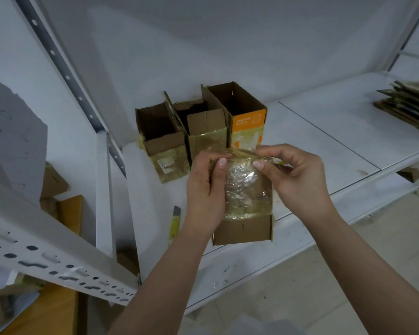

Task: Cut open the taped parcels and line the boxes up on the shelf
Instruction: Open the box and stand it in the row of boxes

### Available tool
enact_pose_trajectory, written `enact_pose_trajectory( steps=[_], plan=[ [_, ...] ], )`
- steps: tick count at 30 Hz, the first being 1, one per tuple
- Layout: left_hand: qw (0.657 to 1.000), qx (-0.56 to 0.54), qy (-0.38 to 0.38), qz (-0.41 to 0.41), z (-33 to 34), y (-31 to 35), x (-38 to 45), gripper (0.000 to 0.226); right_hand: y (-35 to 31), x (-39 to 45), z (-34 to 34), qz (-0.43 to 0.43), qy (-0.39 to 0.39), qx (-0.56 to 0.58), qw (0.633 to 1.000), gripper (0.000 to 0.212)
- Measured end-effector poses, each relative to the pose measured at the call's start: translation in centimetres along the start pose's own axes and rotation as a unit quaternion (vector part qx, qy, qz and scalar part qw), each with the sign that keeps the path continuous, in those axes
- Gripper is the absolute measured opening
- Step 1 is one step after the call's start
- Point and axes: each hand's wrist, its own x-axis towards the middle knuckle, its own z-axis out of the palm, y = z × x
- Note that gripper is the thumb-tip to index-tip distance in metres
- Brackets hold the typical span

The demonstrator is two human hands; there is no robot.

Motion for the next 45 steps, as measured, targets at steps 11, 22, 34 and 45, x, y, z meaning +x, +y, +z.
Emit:
enact_pose_trajectory(
  steps=[11,22,34,45],
  plan=[
    [1.0,0.025,0.0,0.018,-0.4,-0.1,-0.6,0.016,0.5,-0.7,0.3,0.028,0.008,0.052,0.998,0.017],
    [0.997,-0.046,0.044,-0.051,-1.1,1.2,0.0,0.018,-0.1,-1.0,1.1,-0.007,0.0,0.084,0.996,0.028],
    [0.999,-0.043,0.01,-0.003,-0.5,1.8,-0.7,0.019,0.7,-1.6,0.0,-0.117,0.061,-0.074,0.988,0.027],
    [0.998,-0.017,-0.021,0.061,-0.8,2.0,-1.1,0.015,0.4,-1.7,-1.0,-0.142,0.018,0.033,0.989,0.019]
  ],
)
